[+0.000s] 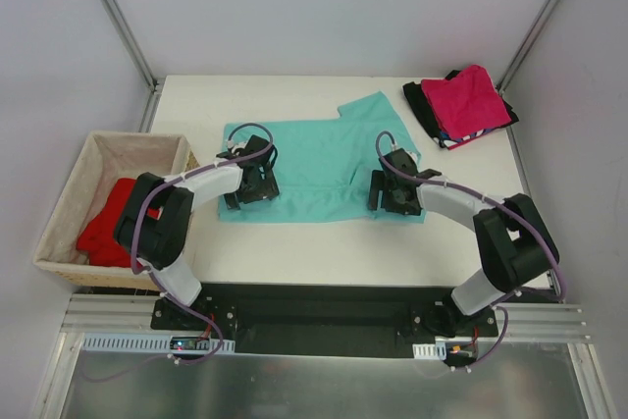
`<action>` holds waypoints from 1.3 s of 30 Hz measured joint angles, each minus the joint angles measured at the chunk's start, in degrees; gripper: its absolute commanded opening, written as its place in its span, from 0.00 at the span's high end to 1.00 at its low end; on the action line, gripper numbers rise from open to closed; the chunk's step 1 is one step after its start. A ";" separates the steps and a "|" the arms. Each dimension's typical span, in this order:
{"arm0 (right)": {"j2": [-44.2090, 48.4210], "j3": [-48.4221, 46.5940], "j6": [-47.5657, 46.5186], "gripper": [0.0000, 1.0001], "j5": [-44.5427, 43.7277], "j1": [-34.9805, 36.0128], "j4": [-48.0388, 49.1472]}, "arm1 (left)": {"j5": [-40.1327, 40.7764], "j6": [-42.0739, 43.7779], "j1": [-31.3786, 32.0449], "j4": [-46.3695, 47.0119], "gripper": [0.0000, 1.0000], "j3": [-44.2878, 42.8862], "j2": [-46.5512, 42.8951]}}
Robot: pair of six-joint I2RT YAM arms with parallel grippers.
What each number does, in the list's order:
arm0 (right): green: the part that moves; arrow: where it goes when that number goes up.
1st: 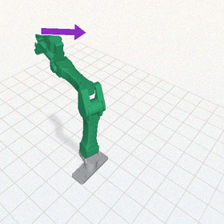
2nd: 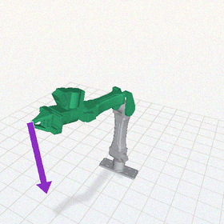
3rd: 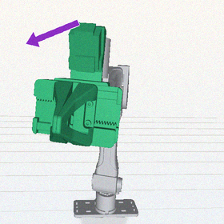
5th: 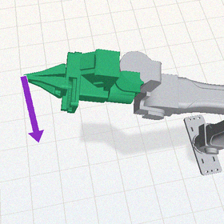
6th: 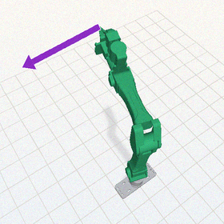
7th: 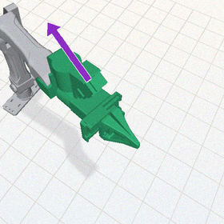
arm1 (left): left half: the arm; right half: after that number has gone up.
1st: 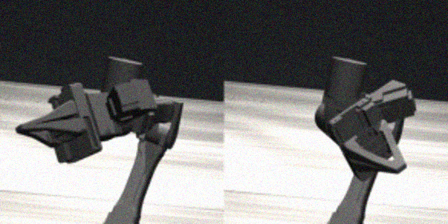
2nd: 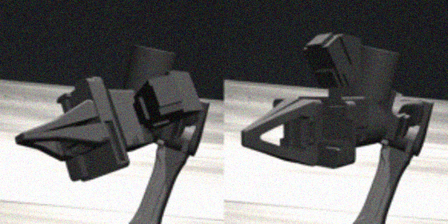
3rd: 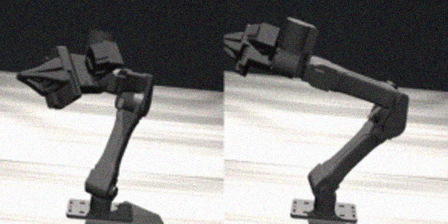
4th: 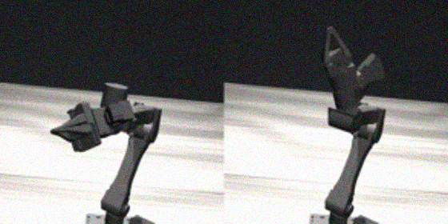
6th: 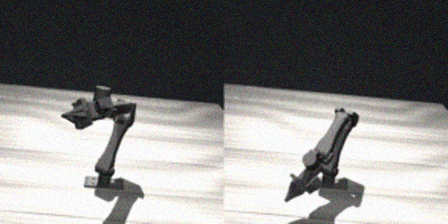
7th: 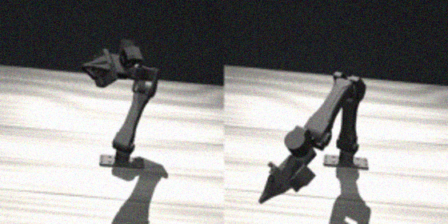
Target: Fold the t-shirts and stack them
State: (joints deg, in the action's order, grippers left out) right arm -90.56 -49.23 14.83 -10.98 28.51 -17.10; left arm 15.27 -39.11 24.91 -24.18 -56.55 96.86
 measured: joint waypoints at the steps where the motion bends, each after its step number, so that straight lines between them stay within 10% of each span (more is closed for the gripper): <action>1: 0.50 0.52 0.28 0.13 -0.20 0.28 0.00 | 0.04 -0.28 0.26 0.02 0.11 0.50 -0.44; 39: 20.44 18.71 18.91 0.12 -11.80 20.13 -1.97 | 2.03 -6.73 8.17 0.52 0.13 21.40 -22.08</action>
State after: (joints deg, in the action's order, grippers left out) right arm -70.13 -30.52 33.74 -22.79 48.64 -19.07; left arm 17.30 -45.84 33.08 -23.66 -35.16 74.78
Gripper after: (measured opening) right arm 0.875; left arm 0.874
